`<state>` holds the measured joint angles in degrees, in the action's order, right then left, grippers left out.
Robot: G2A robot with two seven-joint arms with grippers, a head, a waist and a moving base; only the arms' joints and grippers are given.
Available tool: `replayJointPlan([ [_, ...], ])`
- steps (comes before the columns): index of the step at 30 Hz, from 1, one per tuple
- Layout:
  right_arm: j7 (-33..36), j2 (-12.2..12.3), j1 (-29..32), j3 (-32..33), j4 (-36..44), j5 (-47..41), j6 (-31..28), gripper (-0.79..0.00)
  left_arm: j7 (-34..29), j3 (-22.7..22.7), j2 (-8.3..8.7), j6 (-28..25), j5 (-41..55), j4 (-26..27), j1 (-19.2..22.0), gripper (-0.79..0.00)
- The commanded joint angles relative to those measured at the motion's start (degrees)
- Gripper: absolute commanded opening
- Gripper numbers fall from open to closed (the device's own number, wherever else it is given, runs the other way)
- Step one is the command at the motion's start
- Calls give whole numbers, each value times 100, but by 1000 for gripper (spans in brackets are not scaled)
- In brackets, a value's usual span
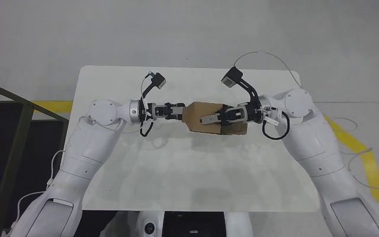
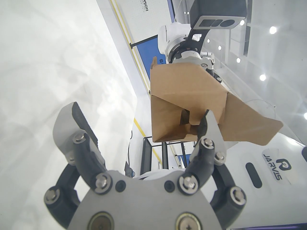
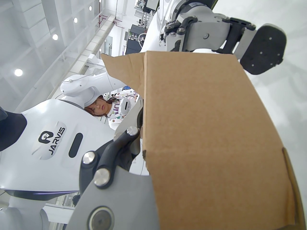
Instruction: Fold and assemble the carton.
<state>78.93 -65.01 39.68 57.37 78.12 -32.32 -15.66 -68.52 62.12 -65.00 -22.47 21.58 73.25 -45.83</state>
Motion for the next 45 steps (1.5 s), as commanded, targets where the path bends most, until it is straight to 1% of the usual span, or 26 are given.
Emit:
replayJointPlan([
  [1,-2,-3,-1,-9,21,4,11,-785,-4,-32,-5,5,-8,23,14,0],
  [11,18,-41,-27,-118,64,-16,8,-785,36,-188,-43,-5,-32,5,108,0],
  [29,61,-88,-90,-192,0,-40,-10,-785,26,-212,-41,-36,-2,38,119,0],
  [32,22,-69,-72,-106,-92,-15,-7,-785,32,-142,-24,-56,28,36,94,0],
  [39,37,9,-40,125,-305,202,160,-785,98,200,62,-66,75,-7,22,0],
  [45,-91,49,-26,99,-347,665,533,-785,111,405,119,-61,96,248,-50,0],
])
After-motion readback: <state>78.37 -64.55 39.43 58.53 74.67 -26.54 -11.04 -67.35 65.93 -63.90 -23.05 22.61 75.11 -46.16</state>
